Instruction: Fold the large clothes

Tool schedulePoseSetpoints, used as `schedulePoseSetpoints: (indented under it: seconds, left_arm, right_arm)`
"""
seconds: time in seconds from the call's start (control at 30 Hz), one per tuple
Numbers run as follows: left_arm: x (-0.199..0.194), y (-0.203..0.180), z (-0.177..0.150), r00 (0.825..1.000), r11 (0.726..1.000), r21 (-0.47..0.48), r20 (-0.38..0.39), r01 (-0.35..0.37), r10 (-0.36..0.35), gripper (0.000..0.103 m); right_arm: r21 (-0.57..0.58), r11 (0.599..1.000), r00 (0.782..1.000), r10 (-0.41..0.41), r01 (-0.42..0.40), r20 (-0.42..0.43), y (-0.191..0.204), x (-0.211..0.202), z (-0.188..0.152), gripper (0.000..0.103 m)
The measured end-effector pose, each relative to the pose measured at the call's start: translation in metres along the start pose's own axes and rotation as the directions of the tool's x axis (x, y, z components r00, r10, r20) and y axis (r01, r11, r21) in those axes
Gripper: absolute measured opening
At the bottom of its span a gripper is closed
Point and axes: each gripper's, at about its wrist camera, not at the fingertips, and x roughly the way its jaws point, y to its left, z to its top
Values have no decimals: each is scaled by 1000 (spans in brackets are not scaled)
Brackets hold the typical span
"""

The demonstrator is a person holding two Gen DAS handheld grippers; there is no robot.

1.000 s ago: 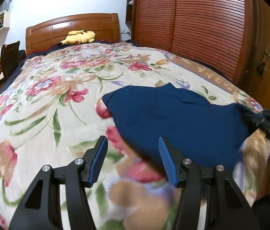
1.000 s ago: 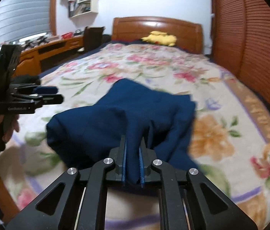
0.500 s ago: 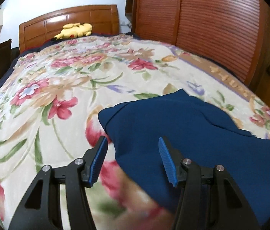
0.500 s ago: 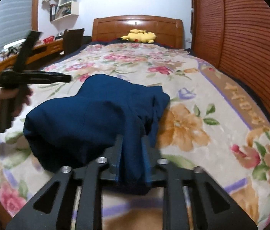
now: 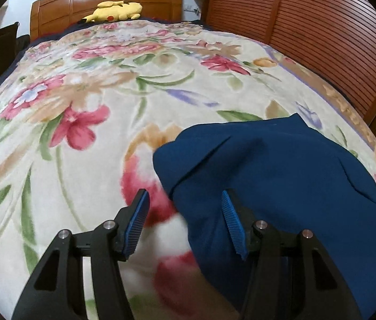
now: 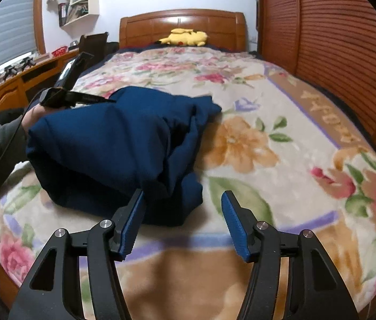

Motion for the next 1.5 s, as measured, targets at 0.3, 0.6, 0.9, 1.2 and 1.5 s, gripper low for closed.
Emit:
schedulePoseSetpoints:
  seconds: [0.3,0.6,0.9,1.2,1.5]
  left_arm:
    - [18,1,6,1000,1000,14,-22,-20,20,62]
    - [19,-6,9,999,999,37,-22,-27,28,51]
    - [-7,-18,24,999,997,70,8,-45,44,5]
    - [-71,-68,45,988,984,148,136,-97,77,3]
    - [-100,-155,60,971,977,199,240,-71,21,3]
  right_arm:
    - [52,998,998,46,-43,-46,2,31,-2,61]
    - [79,992,993,100,-95,-60,13,41,-2,58]
    - [91,984,988,153,-151,-14,9,35,1,32]
    - [82,982,981,159,-169,113,5,1,20,11]
    - [112,992,977,36,-61,212,-58,-51,28,10]
